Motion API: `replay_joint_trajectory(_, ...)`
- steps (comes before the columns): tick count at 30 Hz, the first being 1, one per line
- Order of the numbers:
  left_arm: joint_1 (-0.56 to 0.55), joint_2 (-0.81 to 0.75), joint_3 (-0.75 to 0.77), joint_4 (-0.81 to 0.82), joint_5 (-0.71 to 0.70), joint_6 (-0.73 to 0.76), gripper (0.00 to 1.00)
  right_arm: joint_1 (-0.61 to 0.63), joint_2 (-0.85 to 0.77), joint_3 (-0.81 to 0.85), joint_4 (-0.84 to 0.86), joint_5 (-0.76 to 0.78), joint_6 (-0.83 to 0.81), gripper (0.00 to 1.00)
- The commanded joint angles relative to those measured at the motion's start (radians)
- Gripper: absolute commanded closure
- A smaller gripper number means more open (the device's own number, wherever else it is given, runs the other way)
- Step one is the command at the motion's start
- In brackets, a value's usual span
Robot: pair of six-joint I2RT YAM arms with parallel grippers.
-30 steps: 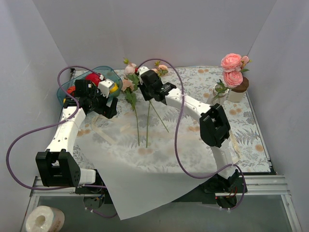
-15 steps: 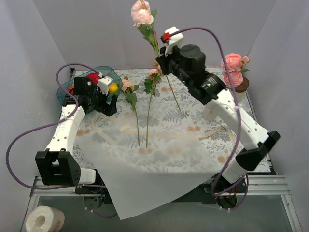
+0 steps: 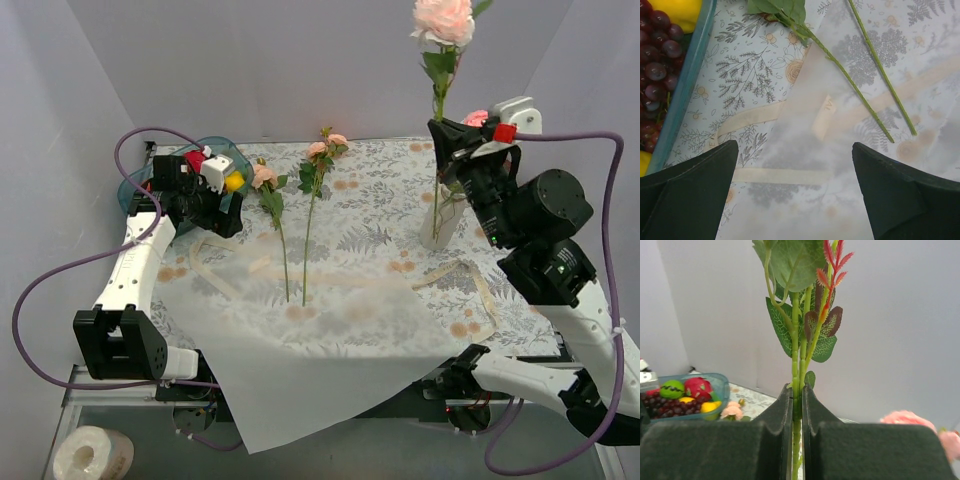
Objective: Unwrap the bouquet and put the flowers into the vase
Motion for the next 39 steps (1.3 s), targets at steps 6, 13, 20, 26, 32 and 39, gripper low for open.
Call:
replay_joint_trajectory(6, 0.004, -0.038, 0.024, 0.001, 0.039, -0.011, 0.02, -0.004, -0.197, -0.355, 0.476, 0.249, -0.268, 0.99)
replay_joint_trajectory(13, 0.004, -0.021, 0.038, 0.005, 0.048, -0.011, 0.02, -0.015, -0.19, -0.45, 0.753, 0.238, -0.469, 0.99)
replay_joint_trajectory(20, 0.002, -0.013, 0.041, 0.022, 0.039, -0.002, 0.02, -0.159, -0.088, -0.431, 0.794, 0.149, -0.373, 0.99)
replay_joint_trajectory(26, 0.002, -0.018, 0.032, 0.036, 0.024, 0.012, 0.02, -0.318, -0.004, -0.443, 0.857, 0.036, -0.256, 0.99)
replay_joint_trajectory(32, 0.004, -0.006, 0.029, 0.042, 0.013, 0.028, 0.02, -0.383, 0.073, -0.44, 0.937, -0.018, -0.203, 0.99)
replay_joint_trajectory(39, 0.004, 0.011, 0.033, 0.044, -0.001, 0.035, 0.02, -0.426, 0.155, -0.437, 1.009, -0.046, -0.192, 0.99)
